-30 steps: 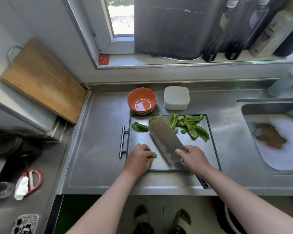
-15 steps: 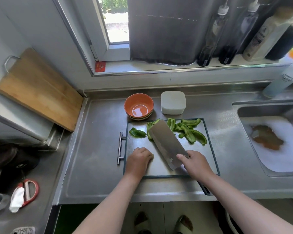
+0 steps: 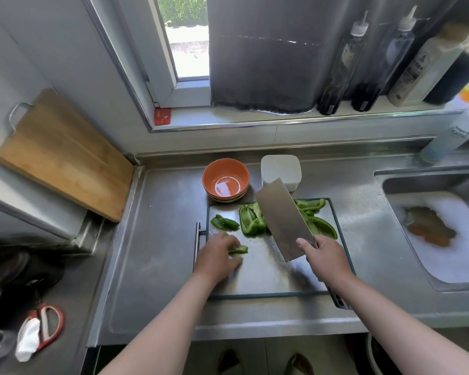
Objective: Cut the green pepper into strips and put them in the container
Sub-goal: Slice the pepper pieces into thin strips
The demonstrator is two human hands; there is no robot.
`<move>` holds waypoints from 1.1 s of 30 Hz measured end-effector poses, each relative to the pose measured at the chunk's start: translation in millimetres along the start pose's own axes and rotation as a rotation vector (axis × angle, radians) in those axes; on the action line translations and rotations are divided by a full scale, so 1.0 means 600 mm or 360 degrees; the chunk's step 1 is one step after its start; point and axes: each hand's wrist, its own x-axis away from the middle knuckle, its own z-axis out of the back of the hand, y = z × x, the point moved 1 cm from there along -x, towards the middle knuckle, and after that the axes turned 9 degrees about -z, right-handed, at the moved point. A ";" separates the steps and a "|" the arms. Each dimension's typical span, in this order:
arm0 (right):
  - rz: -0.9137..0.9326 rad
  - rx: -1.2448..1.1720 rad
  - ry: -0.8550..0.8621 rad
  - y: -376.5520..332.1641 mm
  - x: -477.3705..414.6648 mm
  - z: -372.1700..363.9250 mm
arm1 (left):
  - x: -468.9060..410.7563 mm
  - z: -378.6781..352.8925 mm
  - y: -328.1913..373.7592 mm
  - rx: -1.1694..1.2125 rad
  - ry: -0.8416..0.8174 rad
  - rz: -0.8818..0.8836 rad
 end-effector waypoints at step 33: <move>-0.0036 -0.0094 0.0095 -0.025 -0.009 -0.071 | -0.126 0.036 -0.108 0.0172 0.0247 -0.0250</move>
